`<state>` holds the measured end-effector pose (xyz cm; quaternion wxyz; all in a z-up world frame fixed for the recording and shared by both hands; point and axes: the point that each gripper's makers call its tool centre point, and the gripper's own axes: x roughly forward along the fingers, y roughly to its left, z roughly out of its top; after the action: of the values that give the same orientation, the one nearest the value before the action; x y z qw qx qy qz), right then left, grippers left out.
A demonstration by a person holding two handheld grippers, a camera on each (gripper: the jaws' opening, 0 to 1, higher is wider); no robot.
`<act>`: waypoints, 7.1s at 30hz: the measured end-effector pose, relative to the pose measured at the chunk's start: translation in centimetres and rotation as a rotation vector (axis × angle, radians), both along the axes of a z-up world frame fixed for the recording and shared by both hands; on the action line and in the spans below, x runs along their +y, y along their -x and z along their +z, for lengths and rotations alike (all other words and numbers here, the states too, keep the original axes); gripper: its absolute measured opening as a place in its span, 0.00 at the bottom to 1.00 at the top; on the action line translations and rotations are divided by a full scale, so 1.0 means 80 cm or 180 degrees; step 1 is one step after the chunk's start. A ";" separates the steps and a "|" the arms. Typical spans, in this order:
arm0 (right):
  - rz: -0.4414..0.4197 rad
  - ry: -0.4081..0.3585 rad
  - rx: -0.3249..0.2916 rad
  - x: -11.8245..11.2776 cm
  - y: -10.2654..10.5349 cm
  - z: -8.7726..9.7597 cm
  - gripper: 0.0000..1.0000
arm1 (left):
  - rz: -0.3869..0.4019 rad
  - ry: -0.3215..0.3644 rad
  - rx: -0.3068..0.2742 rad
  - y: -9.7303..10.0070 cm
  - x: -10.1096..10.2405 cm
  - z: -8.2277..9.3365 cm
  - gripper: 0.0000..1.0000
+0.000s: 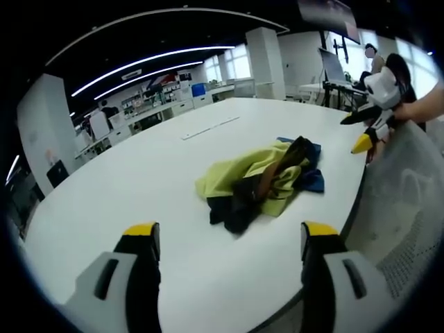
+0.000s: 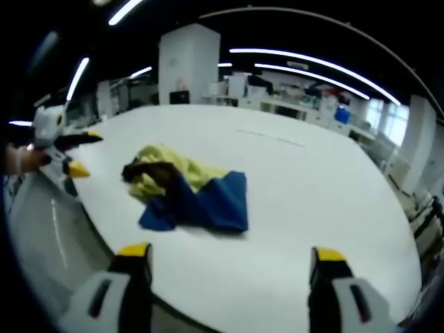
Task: Fold the garment on the visible template until the final outline fits inside the template.
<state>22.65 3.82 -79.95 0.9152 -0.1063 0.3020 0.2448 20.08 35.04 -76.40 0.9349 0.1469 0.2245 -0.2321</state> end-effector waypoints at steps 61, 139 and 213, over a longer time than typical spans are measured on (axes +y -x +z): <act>0.1145 0.0036 0.0098 0.059 -0.046 0.022 0.47 | -0.1028 -0.0711 0.0302 -0.046 -0.049 -0.038 0.43; 0.1185 -0.0819 -0.0478 0.095 -0.096 0.184 0.00 | -0.0585 0.0088 -0.0398 -0.126 -0.050 0.132 0.00; 0.0566 -0.0443 0.0392 0.127 -0.446 -0.030 0.00 | 0.0222 0.0544 0.0691 -0.458 -0.028 -0.065 0.00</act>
<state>58.34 13.97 -82.38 0.8748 -0.0537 0.3293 0.3514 56.68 32.83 -81.57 0.9218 0.0329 0.3086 -0.2323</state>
